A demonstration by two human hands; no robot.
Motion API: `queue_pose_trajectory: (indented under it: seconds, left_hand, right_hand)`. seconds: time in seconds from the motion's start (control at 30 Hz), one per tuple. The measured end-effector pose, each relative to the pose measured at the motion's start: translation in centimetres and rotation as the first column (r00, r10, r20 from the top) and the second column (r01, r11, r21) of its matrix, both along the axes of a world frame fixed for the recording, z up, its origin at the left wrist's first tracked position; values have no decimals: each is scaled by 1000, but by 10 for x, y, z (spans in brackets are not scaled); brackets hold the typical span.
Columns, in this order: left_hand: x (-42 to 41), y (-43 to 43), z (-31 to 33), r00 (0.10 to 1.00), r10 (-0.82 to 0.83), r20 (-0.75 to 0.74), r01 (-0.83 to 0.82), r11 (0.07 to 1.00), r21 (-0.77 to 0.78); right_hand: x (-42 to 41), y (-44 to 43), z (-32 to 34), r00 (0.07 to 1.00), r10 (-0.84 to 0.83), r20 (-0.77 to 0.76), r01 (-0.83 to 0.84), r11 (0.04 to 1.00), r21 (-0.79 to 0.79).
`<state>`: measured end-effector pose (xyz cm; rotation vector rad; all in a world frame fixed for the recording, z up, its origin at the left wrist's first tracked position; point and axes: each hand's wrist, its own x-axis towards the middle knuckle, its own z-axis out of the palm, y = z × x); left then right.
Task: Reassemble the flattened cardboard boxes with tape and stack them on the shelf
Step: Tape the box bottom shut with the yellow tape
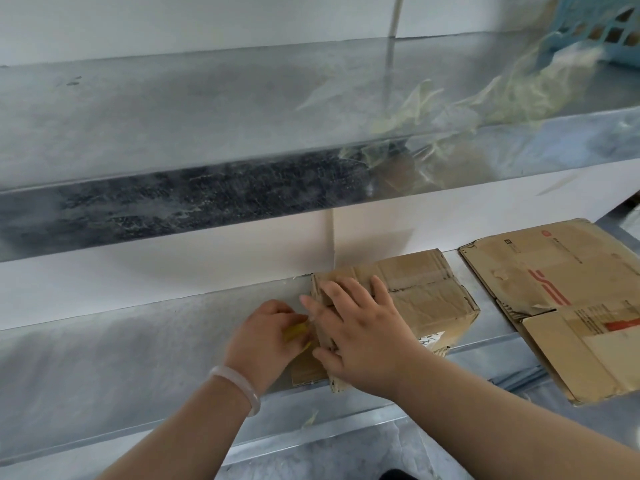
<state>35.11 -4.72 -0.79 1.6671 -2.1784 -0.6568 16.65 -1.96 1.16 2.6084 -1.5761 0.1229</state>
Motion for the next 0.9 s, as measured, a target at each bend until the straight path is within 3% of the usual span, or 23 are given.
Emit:
queue_pose_trajectory:
  seconds: [0.1, 0.17, 0.27, 0.3, 0.37, 0.4, 0.43, 0.5, 0.57, 0.63, 0.77, 0.9]
  left_hand:
    - [-6, 0, 1, 1000, 25, -2, -25, 999, -21]
    - [-11, 0, 4, 999, 36, -4, -36, 998, -45]
    - [-15, -1, 5, 999, 41, -13, -41, 998, -55]
    - [-15, -1, 4, 999, 37, -22, -39, 997, -61]
    - [-17, -1, 3, 999, 49, -18, -50, 997, -60]
    - [-17, -2, 1, 998, 59, -9, -60, 997, -53]
    - [-17, -1, 1, 997, 75, 0, -75, 996, -40]
    - [-17, 0, 0, 995, 98, 20, -97, 995, -21]
    - [-17, 2, 3, 995, 99, -27, -98, 995, 7]
    - [-20, 6, 5, 996, 85, 16, -86, 996, 9]
    - [-21, 6, -1, 982, 140, 124, -144, 989, 24]
    - [-21, 7, 0, 973, 198, 120, -207, 976, 67]
  right_hand:
    - [-20, 2, 6, 998, 21, 61, -24, 998, 52]
    - [-41, 8, 11, 975, -18, 223, 23, 999, -22]
    - [-83, 21, 11, 823, -38, 567, 252, 918, -305]
    - [-101, 24, 9, 731, -106, 674, 404, 864, -301]
    - [-137, 24, 0, 459, -366, 810, 648, 762, -22]
    - [-155, 19, -9, 331, -526, 783, 687, 703, 182]
    - [-170, 14, -20, 268, -669, 694, 679, 641, 356]
    - [-189, 2, -43, 337, -793, 508, 605, 596, 529]
    - [-191, -11, -58, 469, -785, 404, 518, 615, 594]
    - [-186, -26, -59, 567, -757, 325, 439, 612, 658]
    - [-181, -47, -53, 702, -683, 201, 444, 640, 627]
    - [-180, -54, -62, 730, -664, 162, 474, 662, 581]
